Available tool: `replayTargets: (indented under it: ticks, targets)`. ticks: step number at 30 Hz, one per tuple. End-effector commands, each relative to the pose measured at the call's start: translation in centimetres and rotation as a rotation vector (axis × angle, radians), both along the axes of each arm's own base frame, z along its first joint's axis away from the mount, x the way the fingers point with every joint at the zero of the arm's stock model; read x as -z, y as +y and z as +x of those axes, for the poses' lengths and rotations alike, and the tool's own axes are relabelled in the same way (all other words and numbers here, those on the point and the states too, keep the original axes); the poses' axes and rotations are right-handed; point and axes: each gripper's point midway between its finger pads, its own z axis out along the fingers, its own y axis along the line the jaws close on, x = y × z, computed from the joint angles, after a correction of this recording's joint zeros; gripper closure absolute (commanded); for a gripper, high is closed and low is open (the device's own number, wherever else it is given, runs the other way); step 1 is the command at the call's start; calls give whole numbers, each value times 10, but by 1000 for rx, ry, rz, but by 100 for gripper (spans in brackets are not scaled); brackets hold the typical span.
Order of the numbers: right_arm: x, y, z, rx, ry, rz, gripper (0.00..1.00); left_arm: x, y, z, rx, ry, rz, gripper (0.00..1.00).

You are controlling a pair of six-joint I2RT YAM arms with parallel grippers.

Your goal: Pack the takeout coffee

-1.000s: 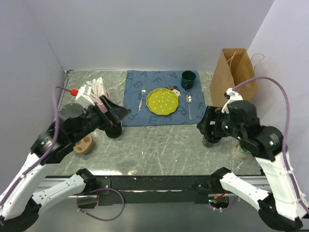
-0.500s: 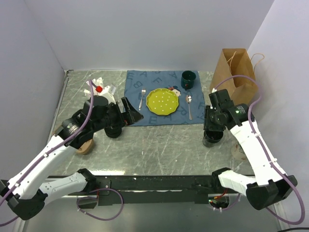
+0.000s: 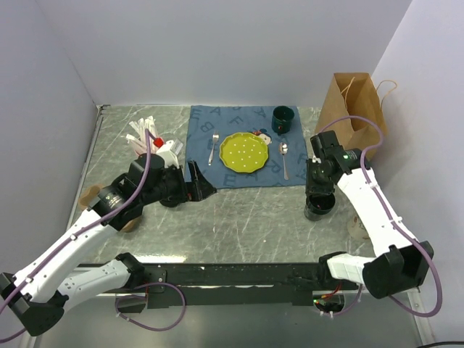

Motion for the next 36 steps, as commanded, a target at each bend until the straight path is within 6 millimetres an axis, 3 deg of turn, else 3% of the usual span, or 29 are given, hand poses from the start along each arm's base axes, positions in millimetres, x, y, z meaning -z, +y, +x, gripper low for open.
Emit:
replayTargets:
  ticks: [1, 7, 11, 20, 26, 36]
  targets:
    - [-1, -5, 11, -5, -19, -19, 69, -30, 9, 11, -15, -147, 29, 3]
    - [10, -13, 16, -11, 12, -38, 72, -34, 3, 15, -4, -160, 5, 3]
    - [16, -7, 17, -25, 24, 0, 73, -32, -4, 13, 4, -126, -29, 3]
    - [36, -5, 12, -27, 70, 7, 75, -25, 1, 10, -15, -111, -22, 3]
    - [37, -7, 12, -27, 72, -3, 80, -15, 3, 9, -15, -95, -6, 3]
    - [42, -11, 9, -32, 85, -23, 82, -15, 4, 10, -30, -98, -16, 3]
